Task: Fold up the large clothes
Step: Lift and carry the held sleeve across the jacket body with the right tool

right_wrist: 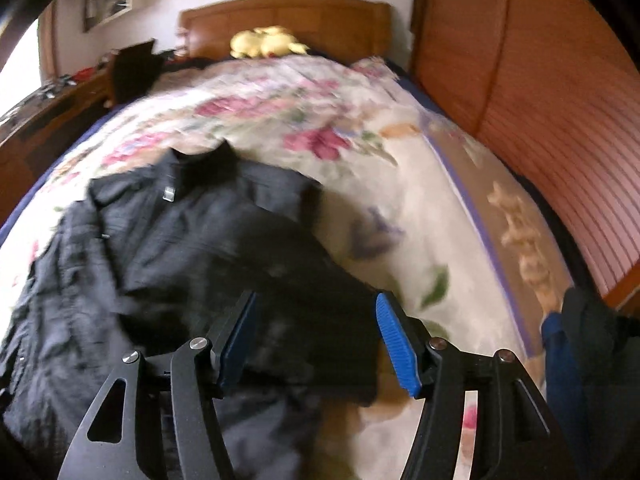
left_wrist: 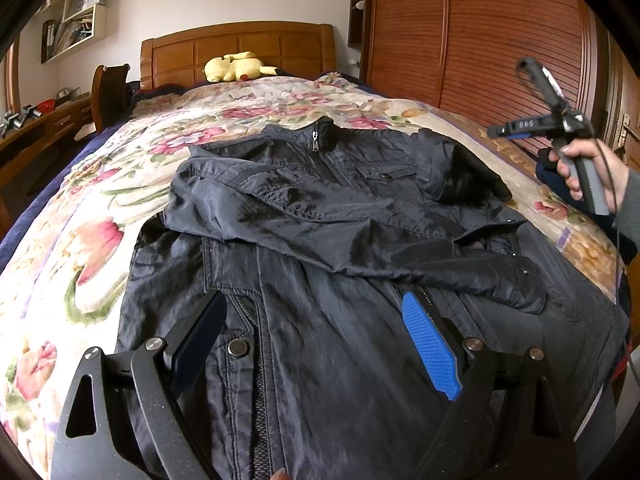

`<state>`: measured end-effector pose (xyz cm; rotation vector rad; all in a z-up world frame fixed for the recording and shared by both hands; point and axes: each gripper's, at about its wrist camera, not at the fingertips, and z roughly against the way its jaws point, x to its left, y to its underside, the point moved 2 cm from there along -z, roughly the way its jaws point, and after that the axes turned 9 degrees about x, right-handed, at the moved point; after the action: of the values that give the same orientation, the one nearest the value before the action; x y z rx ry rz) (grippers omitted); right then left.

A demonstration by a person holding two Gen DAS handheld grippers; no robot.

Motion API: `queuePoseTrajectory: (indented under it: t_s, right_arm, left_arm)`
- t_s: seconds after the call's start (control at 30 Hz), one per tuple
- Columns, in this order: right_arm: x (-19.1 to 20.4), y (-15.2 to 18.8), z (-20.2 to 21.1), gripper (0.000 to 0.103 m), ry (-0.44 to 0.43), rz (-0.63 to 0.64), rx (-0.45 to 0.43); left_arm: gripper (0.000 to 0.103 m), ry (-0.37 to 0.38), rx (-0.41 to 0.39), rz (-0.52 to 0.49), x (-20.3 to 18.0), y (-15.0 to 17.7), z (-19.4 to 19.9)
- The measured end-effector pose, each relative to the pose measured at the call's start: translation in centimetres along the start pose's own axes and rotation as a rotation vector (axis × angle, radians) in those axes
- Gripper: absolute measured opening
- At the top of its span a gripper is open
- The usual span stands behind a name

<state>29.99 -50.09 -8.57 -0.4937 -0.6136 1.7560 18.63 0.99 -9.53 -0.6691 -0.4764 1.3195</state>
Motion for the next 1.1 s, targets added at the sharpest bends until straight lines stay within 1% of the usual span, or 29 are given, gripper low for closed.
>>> queuePoseTrajectory:
  t_s: [0.1, 0.2, 0.4, 0.53, 0.67, 0.8, 0.83, 0.87, 0.9, 0.93, 0.97, 1.0, 1.07, 1.1]
  right_arm:
    - [-0.4, -0.3, -2.4, 0.062, 0.007, -0.038, 0.043]
    - [-0.8, -0.4, -4.5, 0.062, -0.004, -0.062, 0.084]
    - [-0.8, 0.3, -7.8, 0.063, -0.106, -0.124, 0.178]
    - [0.2, 0.8, -10.3, 0.064, -0.127, -0.147, 0.242]
    - [1.2, 0.8, -11.6, 0.064, -0.14, -0.178, 0.241]
    - [1.2, 1.3, -12.6, 0.063, -0.142, -0.164, 0.231]
    - [1.5, 1.3, -12.6, 0.06, -0.138, -0.15, 0.23]
    - [1.9, 1.3, -12.7, 0.054, -0.14, -0.131, 0.229]
    - [1.3, 1.3, -12.1, 0.045, -0.145, -0.116, 0.23]
    - [1.0, 1.2, -12.0, 0.04, -0.149, -0.098, 0.232]
    - [1.4, 1.1, -11.9, 0.03, -0.144, -0.071, 0.233]
    - [1.6, 1.1, -11.5, 0.023, -0.136, -0.045, 0.233]
    - [2.4, 0.9, -10.8, 0.016, -0.098, 0.001, 0.227]
    - [2.6, 0.7, -10.1, 0.014, -0.07, 0.016, 0.208]
  left_arm:
    - [0.09, 0.002, 0.003, 0.001, 0.0, 0.0, 0.0]
    - [0.09, 0.003, 0.006, 0.0, 0.0, 0.0, -0.2]
    - [0.09, 0.004, 0.009, -0.002, 0.0, -0.1, -0.3]
    - [0.09, 0.004, 0.009, -0.001, 0.0, -0.1, -0.3]
    - [0.09, 0.004, 0.008, -0.001, 0.0, -0.1, -0.3]
    - [0.09, 0.003, 0.007, -0.003, 0.0, 0.0, -0.2]
    - [0.09, 0.003, 0.007, -0.004, 0.0, 0.0, -0.2]
    - [0.09, 0.003, 0.006, -0.005, 0.0, -0.1, -0.2]
    - [0.09, 0.003, 0.004, -0.005, -0.1, -0.1, -0.2]
    - [0.09, 0.003, 0.003, -0.005, -0.1, -0.1, -0.1]
    - [0.09, 0.003, 0.001, -0.005, -0.1, -0.1, -0.1]
    - [0.09, 0.003, -0.002, -0.005, -0.1, -0.2, 0.0]
    - [0.09, 0.003, -0.006, -0.006, 0.0, -0.2, 0.3]
    - [0.09, 0.003, -0.009, -0.006, 0.0, -0.2, 0.4]
